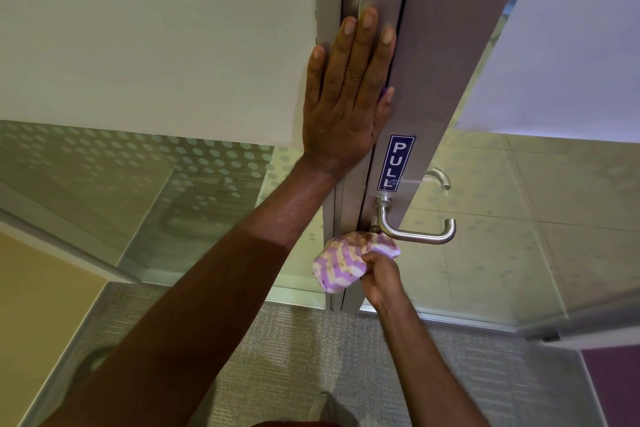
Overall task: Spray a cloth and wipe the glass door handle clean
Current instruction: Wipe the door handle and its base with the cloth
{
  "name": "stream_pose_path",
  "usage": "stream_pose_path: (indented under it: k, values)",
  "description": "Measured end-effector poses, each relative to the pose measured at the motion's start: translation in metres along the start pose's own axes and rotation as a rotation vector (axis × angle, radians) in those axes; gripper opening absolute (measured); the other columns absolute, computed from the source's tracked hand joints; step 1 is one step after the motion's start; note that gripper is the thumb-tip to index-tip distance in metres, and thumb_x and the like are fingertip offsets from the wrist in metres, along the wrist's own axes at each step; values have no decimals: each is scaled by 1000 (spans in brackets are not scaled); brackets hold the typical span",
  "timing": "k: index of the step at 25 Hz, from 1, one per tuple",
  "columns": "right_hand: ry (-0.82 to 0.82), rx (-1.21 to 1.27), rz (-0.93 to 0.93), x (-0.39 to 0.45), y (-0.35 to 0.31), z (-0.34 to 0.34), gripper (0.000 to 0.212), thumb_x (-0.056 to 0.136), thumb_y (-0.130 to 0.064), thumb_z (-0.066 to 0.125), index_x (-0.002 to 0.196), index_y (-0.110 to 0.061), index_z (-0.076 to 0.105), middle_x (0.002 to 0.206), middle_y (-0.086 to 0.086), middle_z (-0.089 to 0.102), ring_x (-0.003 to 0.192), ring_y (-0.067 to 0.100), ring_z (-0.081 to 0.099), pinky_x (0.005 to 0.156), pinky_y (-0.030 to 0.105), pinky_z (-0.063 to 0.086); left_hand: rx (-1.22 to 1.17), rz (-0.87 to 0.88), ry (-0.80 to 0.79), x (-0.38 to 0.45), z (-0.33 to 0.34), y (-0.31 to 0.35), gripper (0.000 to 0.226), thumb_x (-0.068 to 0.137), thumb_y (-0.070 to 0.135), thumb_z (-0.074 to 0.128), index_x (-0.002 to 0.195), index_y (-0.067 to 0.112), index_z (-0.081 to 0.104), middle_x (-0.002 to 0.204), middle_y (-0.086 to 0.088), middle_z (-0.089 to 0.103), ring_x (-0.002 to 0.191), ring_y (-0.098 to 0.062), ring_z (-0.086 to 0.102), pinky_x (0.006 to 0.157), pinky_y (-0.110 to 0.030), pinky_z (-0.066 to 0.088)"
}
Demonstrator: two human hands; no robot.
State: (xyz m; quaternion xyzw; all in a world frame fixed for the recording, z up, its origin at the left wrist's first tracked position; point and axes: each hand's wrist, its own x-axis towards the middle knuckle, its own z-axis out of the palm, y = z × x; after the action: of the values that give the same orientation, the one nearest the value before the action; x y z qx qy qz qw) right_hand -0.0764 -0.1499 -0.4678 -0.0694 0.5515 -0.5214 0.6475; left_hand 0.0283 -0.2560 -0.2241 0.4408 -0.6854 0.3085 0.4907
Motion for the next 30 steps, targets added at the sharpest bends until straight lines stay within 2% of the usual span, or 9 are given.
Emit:
stream_pose_path:
  k: [3,6,8,10,13,18,21,26,30]
  values:
    - [-33,-226,-187,-7,5,-2,35,86,15,44,94,-10,67,87,9,71,82,23,69,70,32,58,21,1,-5,0,0,0,50,99,27,55,142,2,55,146,-23,56,141,-34,39,119,-53,30]
    - [-9,-430,-340,-19,18,4,34,85,-5,54,116,-14,62,101,14,76,91,27,74,78,34,62,17,0,-6,0,0,0,51,98,27,55,143,2,54,146,-23,55,141,-34,39,119,-52,29]
    - [39,-507,-448,-34,18,17,22,99,-13,57,114,-29,59,91,4,72,76,4,69,67,15,54,22,8,-4,0,0,-1,51,98,27,55,143,2,54,146,-23,55,141,-34,39,119,-52,29]
    - [82,-567,-594,-45,12,29,25,107,-16,52,110,-40,57,87,-7,68,70,-8,63,62,11,48,21,12,-1,0,1,-1,51,99,27,55,143,2,53,146,-22,56,141,-34,39,119,-51,28]
    - [129,-687,-735,-46,8,35,40,106,-16,46,141,-36,51,111,-1,72,95,15,66,79,26,49,24,10,-1,0,0,-2,51,99,26,55,143,2,53,146,-22,55,141,-34,39,119,-51,27]
    - [77,-789,-759,-31,28,18,46,96,-40,40,142,-34,46,124,2,69,109,21,65,90,32,52,23,15,-1,-1,0,-2,50,99,27,54,143,2,53,146,-23,55,141,-35,41,119,-52,28]
    - [90,-810,-650,-12,46,-2,36,96,-34,54,132,-42,57,123,1,69,112,30,68,90,41,58,22,19,-11,-1,0,-2,50,100,27,53,144,2,52,146,-23,55,141,-35,40,120,-51,26]
    - [278,-356,-409,-5,28,-3,17,98,-25,58,110,-29,69,102,7,77,96,37,75,81,49,63,14,24,-22,-1,0,-2,51,100,28,53,145,3,49,147,-22,54,142,-34,37,120,-51,25]
    - [359,-254,-526,-21,10,3,36,102,-3,48,124,-25,66,106,-8,74,92,6,72,72,19,56,-3,45,-10,0,1,-3,53,100,30,52,147,7,40,147,-22,55,142,-34,38,121,-50,25]
